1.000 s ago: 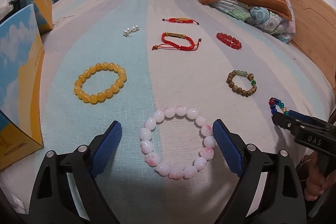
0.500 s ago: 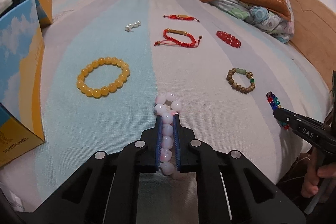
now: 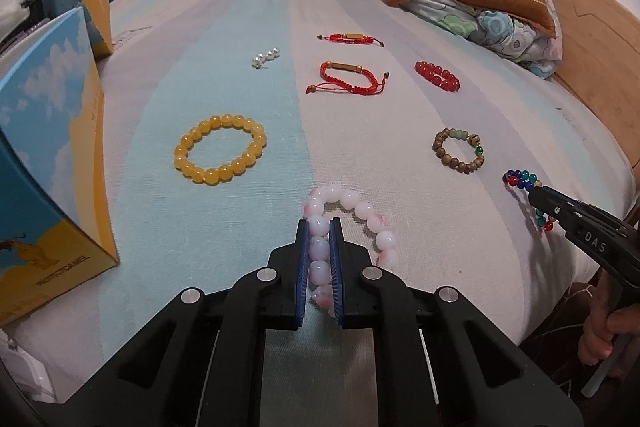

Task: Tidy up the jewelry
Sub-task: 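Grasp the pink bead bracelet with left tool while right tool grasps multicolour bracelet, then carry both held bracelets over the open white cardboard box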

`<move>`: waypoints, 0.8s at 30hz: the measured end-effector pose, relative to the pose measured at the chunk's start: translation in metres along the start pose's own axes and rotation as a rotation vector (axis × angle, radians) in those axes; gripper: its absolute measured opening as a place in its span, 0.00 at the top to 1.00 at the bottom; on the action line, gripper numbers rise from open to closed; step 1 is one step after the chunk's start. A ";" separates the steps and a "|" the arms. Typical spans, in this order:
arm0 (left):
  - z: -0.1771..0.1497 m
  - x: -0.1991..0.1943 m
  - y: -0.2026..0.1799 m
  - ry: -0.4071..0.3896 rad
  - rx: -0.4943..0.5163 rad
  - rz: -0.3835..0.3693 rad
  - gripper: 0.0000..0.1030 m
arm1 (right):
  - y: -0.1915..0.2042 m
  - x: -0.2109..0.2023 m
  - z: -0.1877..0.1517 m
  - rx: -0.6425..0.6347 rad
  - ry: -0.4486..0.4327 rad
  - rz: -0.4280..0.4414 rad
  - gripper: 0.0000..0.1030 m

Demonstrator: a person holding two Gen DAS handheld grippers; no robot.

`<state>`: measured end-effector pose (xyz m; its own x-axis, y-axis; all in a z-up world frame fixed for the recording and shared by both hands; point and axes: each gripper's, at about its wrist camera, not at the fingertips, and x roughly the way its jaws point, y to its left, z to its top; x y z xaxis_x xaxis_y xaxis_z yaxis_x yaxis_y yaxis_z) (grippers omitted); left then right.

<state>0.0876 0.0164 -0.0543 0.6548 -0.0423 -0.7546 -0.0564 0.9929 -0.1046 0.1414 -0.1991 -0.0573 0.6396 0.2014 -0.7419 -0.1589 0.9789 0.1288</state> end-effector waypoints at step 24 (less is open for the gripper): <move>0.018 -0.049 -0.014 -0.030 0.016 0.008 0.91 | 0.003 -0.036 0.011 -0.026 -0.041 -0.018 0.82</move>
<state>0.0697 0.0063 -0.0046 0.6765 -0.0308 -0.7358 -0.0498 0.9949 -0.0874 0.1256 -0.2031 -0.0229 0.6727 0.1859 -0.7162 -0.1663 0.9811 0.0985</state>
